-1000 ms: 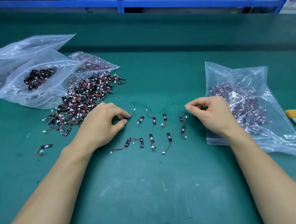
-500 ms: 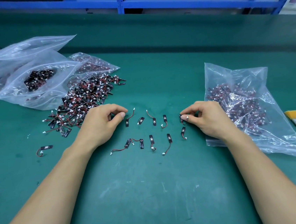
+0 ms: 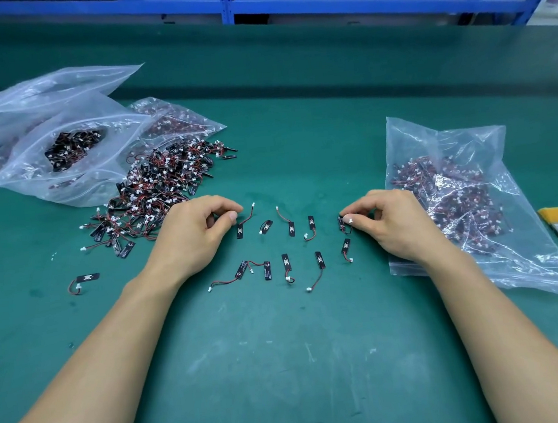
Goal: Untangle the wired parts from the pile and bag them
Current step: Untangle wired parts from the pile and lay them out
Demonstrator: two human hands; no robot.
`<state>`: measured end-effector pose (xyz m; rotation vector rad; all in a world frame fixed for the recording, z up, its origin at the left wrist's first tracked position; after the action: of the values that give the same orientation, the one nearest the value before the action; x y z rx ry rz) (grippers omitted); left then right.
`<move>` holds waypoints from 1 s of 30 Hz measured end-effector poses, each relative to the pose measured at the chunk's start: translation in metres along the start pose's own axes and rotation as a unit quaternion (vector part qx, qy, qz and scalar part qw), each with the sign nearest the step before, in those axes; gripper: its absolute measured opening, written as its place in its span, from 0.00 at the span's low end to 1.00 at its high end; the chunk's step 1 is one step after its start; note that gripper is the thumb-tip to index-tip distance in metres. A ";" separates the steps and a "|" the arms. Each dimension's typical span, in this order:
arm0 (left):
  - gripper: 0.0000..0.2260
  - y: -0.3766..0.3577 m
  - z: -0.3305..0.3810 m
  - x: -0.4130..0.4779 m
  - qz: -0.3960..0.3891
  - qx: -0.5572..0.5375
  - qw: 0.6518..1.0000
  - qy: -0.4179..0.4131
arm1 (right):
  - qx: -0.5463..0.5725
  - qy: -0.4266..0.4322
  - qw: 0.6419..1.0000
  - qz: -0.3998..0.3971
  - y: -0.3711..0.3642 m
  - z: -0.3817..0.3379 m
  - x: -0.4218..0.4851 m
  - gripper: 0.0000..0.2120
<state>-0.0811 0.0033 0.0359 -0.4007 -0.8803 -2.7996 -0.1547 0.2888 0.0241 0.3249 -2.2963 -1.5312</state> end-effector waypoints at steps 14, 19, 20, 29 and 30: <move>0.06 -0.002 -0.004 0.001 -0.009 -0.012 1.000 0.008 | 0.007 0.000 1.000 0.001 0.000 -0.001 0.000 0.04; 0.06 -0.002 -0.005 0.001 -0.011 -0.016 1.000 0.011 | 0.012 -0.001 1.000 0.001 0.001 -0.001 0.000 0.05; 0.06 -0.002 -0.005 0.001 -0.011 -0.016 1.000 0.011 | 0.013 -0.002 1.000 0.001 0.001 -0.001 0.000 0.05; 0.07 -0.002 -0.004 0.001 -0.015 -0.018 1.000 0.019 | 0.011 -0.001 1.000 0.001 0.000 -0.001 0.000 0.04; 0.07 -0.002 -0.004 0.000 -0.016 -0.018 1.000 0.019 | 0.011 -0.002 1.000 0.001 0.000 0.000 0.000 0.05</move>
<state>-0.0828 0.0031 0.0320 -0.3395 -0.8381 -2.8460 -0.1542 0.2885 0.0242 0.3268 -2.3174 -1.5078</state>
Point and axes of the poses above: each hand's wrist, its own x-axis towards the middle knuckle, its own y-axis out of the back of the hand, z = x × y, the point moved 10 cm from there along x, towards the middle knuckle, and after that the axes turned 15 degrees about -x, right-handed, at the moved point
